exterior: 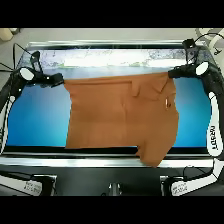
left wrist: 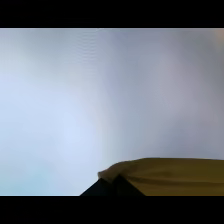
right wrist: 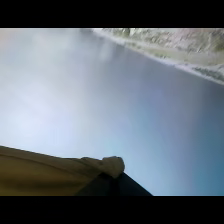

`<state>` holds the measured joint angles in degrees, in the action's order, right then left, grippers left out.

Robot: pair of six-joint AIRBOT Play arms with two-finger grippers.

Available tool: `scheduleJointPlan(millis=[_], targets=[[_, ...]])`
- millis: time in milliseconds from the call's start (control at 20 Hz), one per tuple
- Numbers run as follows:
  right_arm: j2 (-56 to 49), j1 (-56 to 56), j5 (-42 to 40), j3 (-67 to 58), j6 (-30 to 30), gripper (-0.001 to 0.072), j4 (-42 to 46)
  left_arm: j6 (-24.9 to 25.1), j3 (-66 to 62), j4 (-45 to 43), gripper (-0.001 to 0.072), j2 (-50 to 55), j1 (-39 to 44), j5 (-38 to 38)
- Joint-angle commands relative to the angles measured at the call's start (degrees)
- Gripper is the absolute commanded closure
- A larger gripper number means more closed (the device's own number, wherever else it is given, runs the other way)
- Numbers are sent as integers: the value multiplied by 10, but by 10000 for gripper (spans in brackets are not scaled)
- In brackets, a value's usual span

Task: Fold the shirts.

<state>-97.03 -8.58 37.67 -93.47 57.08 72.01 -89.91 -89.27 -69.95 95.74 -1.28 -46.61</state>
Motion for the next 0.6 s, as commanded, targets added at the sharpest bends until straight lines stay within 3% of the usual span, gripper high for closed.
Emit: scheduleJointPlan(millis=[0,150,300,550], targets=[[-18,2,-68,0,23,692,2,-7,-54,31,682,46,1,35],[-42,2,33,0,23,692,-4,-5,-54,31,682,73,7,-11],[-30,1,84,0,11,692,10,15,-54,31,681,70,5,-70],[15,1,284,0,11,692,122,75,-51,28,681,52,7,-285]])
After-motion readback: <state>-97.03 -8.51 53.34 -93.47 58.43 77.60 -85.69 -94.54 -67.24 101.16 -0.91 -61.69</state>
